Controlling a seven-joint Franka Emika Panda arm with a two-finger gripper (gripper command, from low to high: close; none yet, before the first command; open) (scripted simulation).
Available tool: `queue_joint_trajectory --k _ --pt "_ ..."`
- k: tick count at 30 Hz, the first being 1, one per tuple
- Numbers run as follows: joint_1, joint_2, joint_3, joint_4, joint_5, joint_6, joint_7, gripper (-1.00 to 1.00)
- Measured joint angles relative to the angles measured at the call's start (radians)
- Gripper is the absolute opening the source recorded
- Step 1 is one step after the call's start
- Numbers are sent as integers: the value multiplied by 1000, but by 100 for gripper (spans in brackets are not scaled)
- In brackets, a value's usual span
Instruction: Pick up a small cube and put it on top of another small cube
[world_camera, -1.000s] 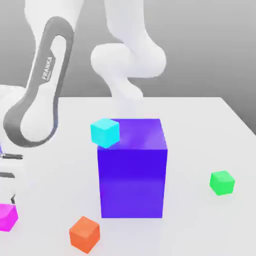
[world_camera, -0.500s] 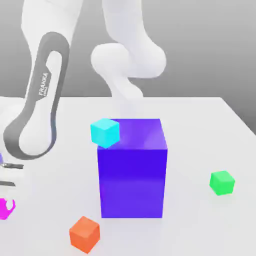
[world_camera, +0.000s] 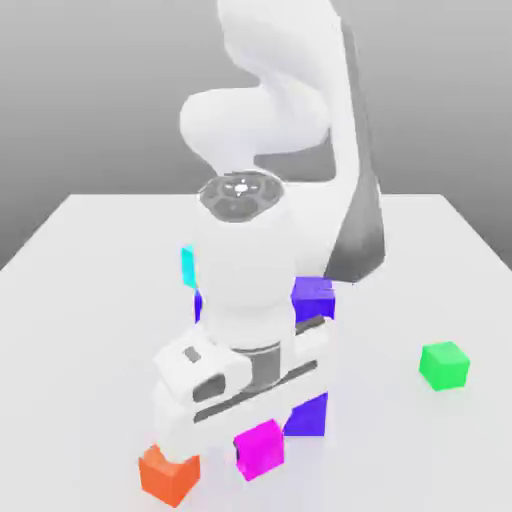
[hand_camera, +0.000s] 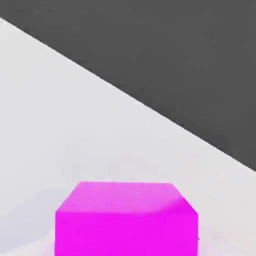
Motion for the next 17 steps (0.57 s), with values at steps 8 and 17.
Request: queue_joint_trajectory --k 8,17 --pt "428 -227 239 -226 -118 13 116 -100" --pt "437 -61 225 -242 -179 192 168 100"
